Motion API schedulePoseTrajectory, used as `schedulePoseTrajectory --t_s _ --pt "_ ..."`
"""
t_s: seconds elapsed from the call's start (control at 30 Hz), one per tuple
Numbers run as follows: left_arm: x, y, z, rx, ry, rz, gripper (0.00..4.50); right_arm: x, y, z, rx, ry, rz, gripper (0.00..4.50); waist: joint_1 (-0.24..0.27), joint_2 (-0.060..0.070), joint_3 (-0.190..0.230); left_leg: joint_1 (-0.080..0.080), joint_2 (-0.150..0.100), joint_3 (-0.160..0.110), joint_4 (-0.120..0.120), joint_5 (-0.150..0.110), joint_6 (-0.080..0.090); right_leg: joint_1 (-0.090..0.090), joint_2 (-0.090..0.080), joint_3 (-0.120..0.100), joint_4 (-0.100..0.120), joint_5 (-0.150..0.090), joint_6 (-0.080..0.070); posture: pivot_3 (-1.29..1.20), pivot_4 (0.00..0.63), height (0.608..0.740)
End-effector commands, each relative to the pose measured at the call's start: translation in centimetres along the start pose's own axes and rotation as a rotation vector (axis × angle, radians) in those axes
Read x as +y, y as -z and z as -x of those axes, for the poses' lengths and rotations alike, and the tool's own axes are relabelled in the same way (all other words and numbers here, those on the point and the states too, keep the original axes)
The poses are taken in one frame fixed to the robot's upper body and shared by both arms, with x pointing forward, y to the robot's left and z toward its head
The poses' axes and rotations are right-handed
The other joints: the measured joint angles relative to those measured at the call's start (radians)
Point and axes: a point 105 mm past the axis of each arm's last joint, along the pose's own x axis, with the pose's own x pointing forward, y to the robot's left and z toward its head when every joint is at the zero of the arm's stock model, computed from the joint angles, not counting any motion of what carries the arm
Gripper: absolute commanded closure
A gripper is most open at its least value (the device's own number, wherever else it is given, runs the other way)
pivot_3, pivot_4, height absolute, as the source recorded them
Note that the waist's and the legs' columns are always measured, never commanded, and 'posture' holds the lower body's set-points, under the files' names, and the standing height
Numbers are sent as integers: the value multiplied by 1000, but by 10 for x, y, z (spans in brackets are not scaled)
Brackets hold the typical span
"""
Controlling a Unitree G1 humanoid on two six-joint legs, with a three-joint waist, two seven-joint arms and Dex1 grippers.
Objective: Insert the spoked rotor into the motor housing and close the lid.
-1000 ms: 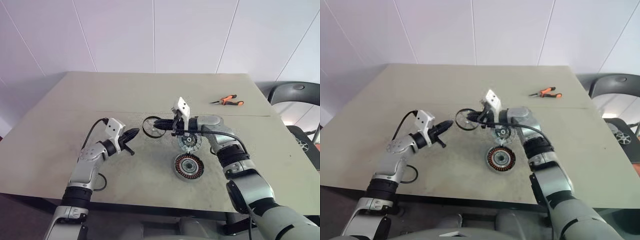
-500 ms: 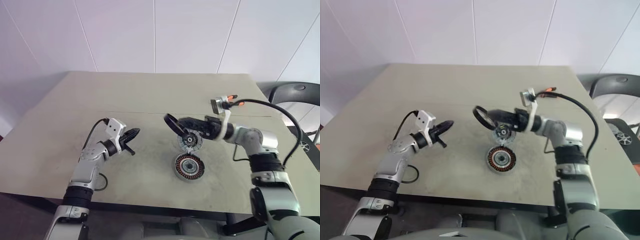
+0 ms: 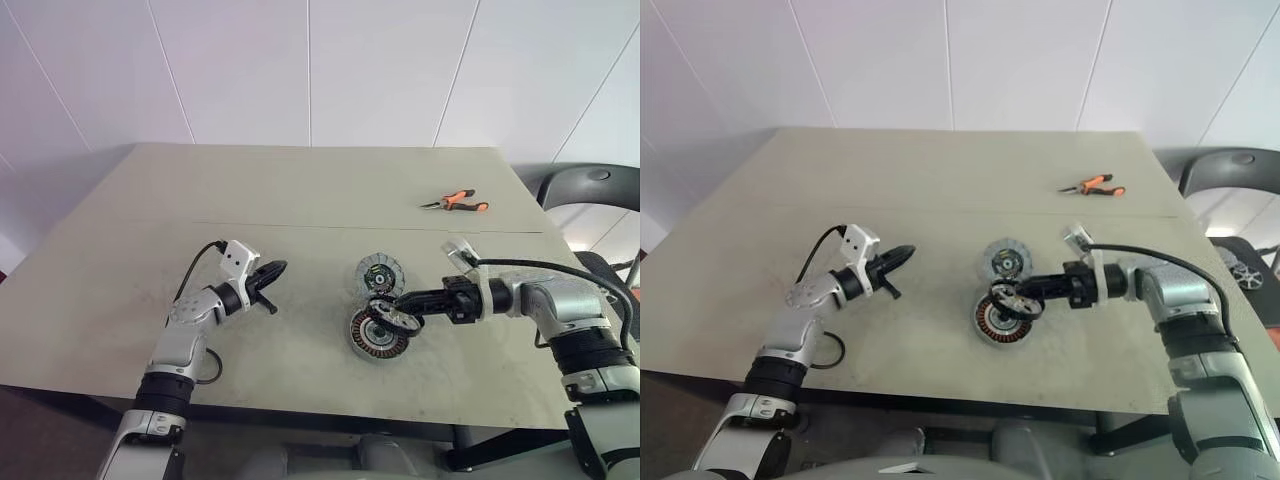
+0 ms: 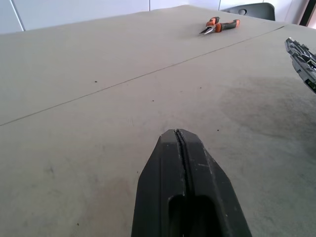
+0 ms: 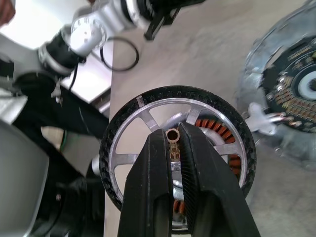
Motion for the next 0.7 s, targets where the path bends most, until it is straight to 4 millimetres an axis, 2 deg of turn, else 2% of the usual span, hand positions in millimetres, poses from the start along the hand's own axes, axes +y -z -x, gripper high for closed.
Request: schedulePoseTrajectory --t_s 0.03,0.1,0.3,0.47,0.6,0.7 --pt "0 -15 -4 -45 12 -36 4500 12 3 0 164 -9 152 4487 4 0 0 0 0 0 0 0 0 0 0 0 0 0 0 0 0 740" --pt "1 -15 -5 -44 13 -36 4500 16 -5 3 197 -4 214 4487 6 0 0 0 0 0 0 0 0 0 0 0 -1 0 0 0 0 740" --pt "-1 -13 -6 -44 20 -34 4500 13 -47 22 263 104 450 4487 5 0 1 0 0 0 0 0 0 0 0 0 0 0 0 0 0 740" --pt "-1 -13 -7 -47 19 -31 4500 20 -79 35 318 162 650 4487 12 0 1 -1 0 0 -1 0 0 -1 0 -1 -1 0 0 0 0 740" --pt "-2 -13 -8 -48 19 -26 4500 25 -90 41 395 198 804 4487 28 0 1 -1 0 0 -2 0 0 -1 -1 -1 -1 0 -1 0 0 740" --pt "-4 -12 -10 -49 26 -22 4500 21 -79 41 530 234 908 4487 33 0 1 -1 0 0 -2 0 0 -1 -1 -1 -1 1 -3 0 0 740"
